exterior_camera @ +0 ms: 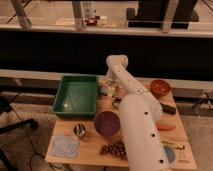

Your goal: Place sponge in red bowl

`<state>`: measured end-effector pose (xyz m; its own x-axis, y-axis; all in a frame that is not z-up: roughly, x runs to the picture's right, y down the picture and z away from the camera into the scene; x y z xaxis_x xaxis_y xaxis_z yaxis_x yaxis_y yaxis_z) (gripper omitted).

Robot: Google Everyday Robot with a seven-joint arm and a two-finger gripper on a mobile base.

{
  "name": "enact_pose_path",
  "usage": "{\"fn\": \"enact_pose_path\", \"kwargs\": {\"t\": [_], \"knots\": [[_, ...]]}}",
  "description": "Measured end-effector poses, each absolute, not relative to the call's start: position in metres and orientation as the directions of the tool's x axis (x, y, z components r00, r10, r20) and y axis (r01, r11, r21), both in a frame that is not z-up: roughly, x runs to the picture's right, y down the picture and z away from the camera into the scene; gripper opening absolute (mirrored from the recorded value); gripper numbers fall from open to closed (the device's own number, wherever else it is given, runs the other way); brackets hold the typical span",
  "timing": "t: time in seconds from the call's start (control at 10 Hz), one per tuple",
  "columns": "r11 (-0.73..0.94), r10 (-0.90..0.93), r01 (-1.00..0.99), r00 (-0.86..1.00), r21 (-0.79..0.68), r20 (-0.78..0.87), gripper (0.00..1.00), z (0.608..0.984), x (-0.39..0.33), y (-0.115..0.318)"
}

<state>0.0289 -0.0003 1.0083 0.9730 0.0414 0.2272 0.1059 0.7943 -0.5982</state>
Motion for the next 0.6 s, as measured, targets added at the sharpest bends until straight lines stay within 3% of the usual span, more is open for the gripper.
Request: {"fn": "enact_pose_path", "kwargs": {"t": [0.2,0.4,0.6], "knots": [[0.788,0.047,0.106,0.972,-0.607,0.231,0.79,1.0057,0.0318,0.0056],[0.786,0.056,0.103,0.97,-0.609,0.237,0.66,1.0036,0.0373,0.0106],[0.785,0.058,0.106,0.968,-0.61,0.243,0.6,1.0031,0.0372,0.0119]]}}
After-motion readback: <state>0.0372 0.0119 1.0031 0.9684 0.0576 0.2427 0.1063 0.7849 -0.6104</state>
